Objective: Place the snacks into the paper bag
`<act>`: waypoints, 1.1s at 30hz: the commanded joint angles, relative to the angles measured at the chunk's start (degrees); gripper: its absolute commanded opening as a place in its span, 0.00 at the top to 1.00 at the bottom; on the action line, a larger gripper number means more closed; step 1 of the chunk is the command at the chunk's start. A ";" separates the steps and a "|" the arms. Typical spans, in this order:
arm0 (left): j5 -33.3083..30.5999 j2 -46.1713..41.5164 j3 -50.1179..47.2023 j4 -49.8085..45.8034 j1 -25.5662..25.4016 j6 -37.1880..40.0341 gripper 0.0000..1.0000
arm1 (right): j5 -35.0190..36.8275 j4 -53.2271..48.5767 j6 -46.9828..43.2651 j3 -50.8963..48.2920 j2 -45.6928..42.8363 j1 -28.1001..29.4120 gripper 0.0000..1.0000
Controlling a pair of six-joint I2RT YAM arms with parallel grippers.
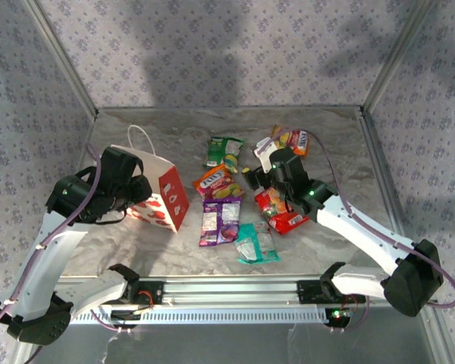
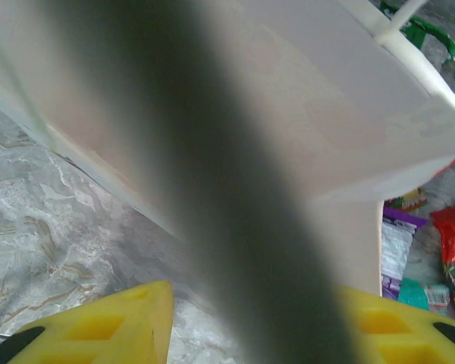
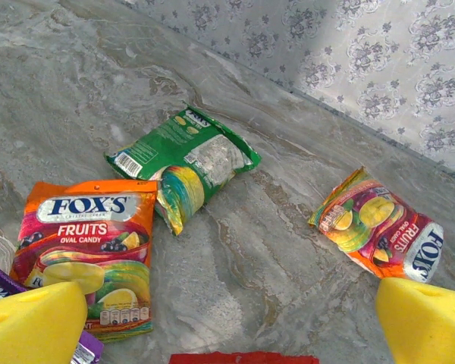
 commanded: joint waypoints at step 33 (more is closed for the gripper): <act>-6.38 4.32 -1.14 -4.46 -4.46 -8.59 0.68 | -1.51 3.72 1.58 -6.56 -6.98 -3.78 0.00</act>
